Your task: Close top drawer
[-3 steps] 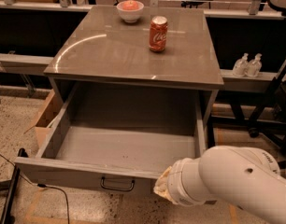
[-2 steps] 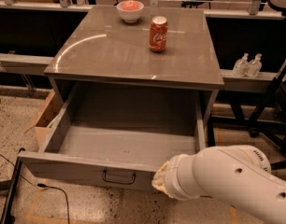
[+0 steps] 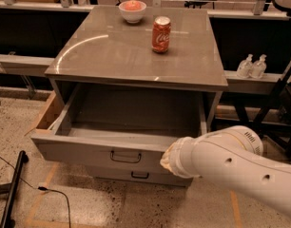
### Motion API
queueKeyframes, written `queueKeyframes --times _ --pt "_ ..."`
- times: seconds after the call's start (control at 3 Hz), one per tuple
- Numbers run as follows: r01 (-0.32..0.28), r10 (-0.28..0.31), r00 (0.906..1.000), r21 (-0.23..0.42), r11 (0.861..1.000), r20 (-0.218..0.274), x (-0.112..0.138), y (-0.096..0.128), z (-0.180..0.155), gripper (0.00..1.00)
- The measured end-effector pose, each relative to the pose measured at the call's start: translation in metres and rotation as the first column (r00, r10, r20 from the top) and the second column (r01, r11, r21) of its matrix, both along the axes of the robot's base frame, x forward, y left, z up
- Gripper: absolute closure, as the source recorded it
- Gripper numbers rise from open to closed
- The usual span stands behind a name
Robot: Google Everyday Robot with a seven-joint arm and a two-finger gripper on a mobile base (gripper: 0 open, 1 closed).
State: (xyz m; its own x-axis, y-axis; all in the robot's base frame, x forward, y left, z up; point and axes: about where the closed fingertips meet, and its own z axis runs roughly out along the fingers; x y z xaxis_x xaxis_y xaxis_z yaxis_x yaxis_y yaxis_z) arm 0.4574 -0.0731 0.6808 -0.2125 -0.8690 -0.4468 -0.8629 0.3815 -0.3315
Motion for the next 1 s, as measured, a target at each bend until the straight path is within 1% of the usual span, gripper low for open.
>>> queueKeyframes --times 0.33,0.67,1.0 --pt "0.018 -0.017 0.9993 -0.046 0.999 0.033 0.038 -0.022 -0.008 1.0" --pt "0.022 -0.017 0.9982 -0.085 0.996 0.057 0.08 -0.041 -0.018 1.0" --pt "0.02 -0.013 0.9979 -0.108 0.994 0.063 0.119 -0.052 -0.03 1.0"
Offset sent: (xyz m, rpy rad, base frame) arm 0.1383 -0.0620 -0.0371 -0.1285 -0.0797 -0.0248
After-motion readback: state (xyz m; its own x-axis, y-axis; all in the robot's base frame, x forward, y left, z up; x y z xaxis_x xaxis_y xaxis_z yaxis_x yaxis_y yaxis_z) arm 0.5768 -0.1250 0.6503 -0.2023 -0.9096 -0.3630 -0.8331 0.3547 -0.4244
